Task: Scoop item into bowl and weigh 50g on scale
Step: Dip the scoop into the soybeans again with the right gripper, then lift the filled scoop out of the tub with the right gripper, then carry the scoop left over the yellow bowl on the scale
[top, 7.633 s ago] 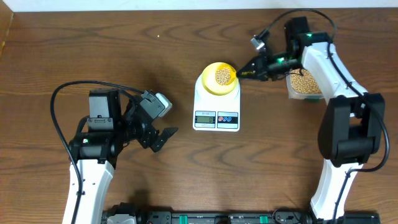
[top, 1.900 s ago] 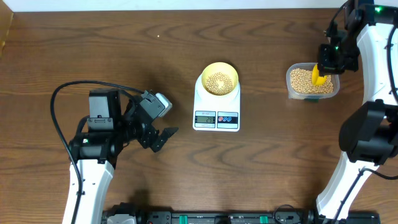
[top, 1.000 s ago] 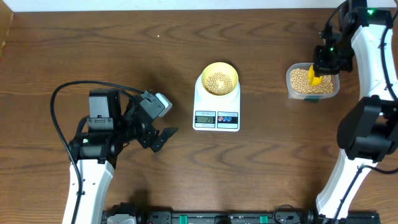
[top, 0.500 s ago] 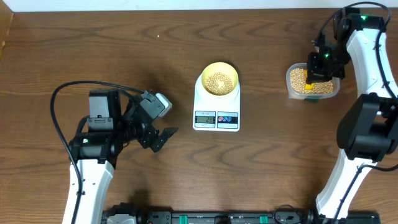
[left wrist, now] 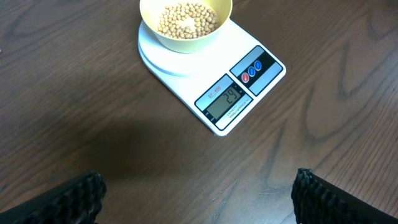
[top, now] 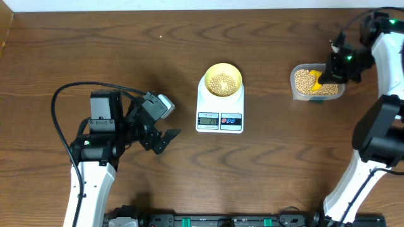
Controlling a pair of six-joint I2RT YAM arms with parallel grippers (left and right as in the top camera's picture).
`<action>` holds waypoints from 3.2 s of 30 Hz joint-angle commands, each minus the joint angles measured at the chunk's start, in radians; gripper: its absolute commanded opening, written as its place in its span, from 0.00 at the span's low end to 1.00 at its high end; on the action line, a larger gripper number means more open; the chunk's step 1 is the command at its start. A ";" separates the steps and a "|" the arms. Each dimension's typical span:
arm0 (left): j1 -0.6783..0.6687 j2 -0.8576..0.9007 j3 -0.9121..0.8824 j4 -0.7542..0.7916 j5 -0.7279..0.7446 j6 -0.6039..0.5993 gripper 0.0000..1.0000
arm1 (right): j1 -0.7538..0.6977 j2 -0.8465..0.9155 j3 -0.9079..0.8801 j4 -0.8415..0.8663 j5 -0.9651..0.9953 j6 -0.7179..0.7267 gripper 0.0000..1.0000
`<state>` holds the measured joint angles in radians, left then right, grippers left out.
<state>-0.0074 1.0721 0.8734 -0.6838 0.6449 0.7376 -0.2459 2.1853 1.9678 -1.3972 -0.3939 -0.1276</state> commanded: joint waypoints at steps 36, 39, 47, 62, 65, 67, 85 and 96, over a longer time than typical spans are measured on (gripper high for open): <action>0.004 0.005 -0.003 -0.003 -0.003 0.006 0.97 | -0.165 0.010 -0.008 -0.093 -0.333 -0.226 0.01; 0.004 0.005 -0.003 -0.003 -0.003 0.006 0.98 | -0.187 0.010 -0.008 -0.114 -0.350 -0.228 0.01; 0.004 0.005 -0.003 -0.003 -0.003 0.006 0.98 | -0.214 0.010 -0.008 -0.129 -0.422 -0.230 0.01; 0.005 0.005 -0.003 -0.003 -0.003 0.006 0.98 | -0.144 0.010 -0.008 -0.109 -0.642 -0.246 0.01; 0.004 0.005 -0.003 -0.003 -0.003 0.006 0.97 | -0.114 0.010 -0.008 -0.089 -0.696 -0.196 0.01; 0.005 0.005 -0.003 -0.003 -0.003 0.006 0.98 | -0.092 0.010 -0.008 -0.079 -0.716 -0.159 0.01; 0.004 0.005 -0.003 -0.003 -0.003 0.006 0.98 | 0.180 0.010 -0.008 0.094 -0.742 0.192 0.01; 0.005 0.005 -0.003 -0.003 -0.003 0.006 0.98 | 0.359 0.010 -0.005 0.253 -0.670 0.319 0.01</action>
<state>-0.0074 1.0721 0.8734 -0.6838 0.6449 0.7376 0.0647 2.1853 1.9598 -1.1584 -1.0786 0.1413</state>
